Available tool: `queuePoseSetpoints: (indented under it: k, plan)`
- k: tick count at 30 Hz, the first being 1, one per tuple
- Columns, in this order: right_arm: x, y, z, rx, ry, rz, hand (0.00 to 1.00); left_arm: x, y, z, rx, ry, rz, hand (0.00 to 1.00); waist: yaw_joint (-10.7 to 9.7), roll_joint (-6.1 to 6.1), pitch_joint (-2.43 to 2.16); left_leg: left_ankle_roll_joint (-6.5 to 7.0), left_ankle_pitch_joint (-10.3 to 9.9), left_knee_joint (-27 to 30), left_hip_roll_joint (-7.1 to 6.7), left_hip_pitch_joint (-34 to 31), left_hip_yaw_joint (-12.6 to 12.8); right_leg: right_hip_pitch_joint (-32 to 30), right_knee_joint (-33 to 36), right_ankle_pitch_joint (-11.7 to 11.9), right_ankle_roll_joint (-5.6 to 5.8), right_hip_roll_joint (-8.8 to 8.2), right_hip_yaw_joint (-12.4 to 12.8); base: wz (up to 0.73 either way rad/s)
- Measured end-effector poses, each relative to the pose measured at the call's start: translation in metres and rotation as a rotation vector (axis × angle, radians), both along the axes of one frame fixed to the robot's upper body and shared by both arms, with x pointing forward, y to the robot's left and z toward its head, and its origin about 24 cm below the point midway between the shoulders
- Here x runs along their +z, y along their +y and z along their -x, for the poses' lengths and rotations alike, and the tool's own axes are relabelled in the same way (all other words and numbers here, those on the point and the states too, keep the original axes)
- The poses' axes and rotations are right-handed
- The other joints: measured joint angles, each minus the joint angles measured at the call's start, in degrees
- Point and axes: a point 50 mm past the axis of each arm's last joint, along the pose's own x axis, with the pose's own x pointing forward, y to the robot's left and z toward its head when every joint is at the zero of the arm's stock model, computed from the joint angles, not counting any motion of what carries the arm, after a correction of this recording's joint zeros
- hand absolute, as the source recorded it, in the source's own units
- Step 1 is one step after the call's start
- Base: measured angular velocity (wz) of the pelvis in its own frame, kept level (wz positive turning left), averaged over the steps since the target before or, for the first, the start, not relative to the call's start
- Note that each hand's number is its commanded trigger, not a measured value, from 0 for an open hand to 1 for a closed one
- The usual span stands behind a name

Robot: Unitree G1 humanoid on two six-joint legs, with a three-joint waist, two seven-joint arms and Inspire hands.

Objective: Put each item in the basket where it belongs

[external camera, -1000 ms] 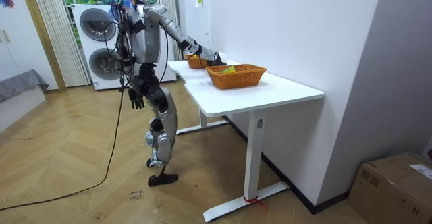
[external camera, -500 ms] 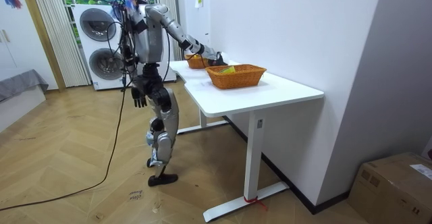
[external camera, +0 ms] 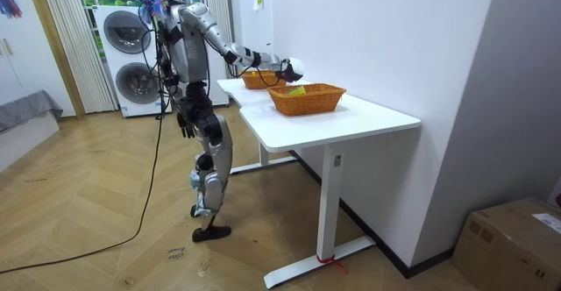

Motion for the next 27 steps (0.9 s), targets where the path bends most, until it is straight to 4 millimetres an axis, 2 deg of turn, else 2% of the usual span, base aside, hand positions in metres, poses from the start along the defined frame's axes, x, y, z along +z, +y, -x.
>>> queuePoseSetpoints:
  k: [6,13,19,23,27]
  plan:
    - [0.010,0.008,-0.001,0.029,-0.040,-0.003,1.00,0.000,0.001,0.007,0.002,0.019,0.008,0.00,0.13,0.11,-0.04,-0.07,-0.12,-0.78,0.18,0.53,0.11,0.20,-1.04,1.05,0.19,0.85,0.93,-0.07]
    - [0.017,0.013,0.002,0.055,-0.064,-0.017,1.00,0.002,0.006,0.018,0.032,0.049,0.003,0.00,0.20,-0.12,-0.27,0.12,-0.24,-0.99,0.18,0.83,-0.17,1.87,-3.43,2.30,0.41,1.30,0.47,0.03]
    - [0.018,0.014,0.001,0.060,-0.067,-0.008,1.00,0.002,0.006,0.018,0.037,0.054,0.008,0.00,1.73,-0.12,-0.26,0.16,-0.26,-1.08,0.07,0.95,-0.80,2.19,-3.19,2.34,0.43,1.16,-0.19,0.04]
    - [0.022,0.016,-0.001,0.066,-0.080,-0.002,1.00,0.002,0.006,0.018,0.035,0.058,0.009,0.00,2.69,-0.25,-0.13,0.16,-0.27,-1.09,0.09,1.00,-1.07,2.27,-2.55,2.33,0.43,1.06,-0.14,0.01]
    - [0.027,0.020,-0.001,0.087,-0.100,0.001,1.00,0.002,0.006,0.018,0.033,0.057,0.009,0.00,3.70,-0.64,0.33,0.19,-0.29,-0.76,0.02,1.01,-1.31,2.62,-2.68,2.33,0.43,1.05,-0.53,0.03]
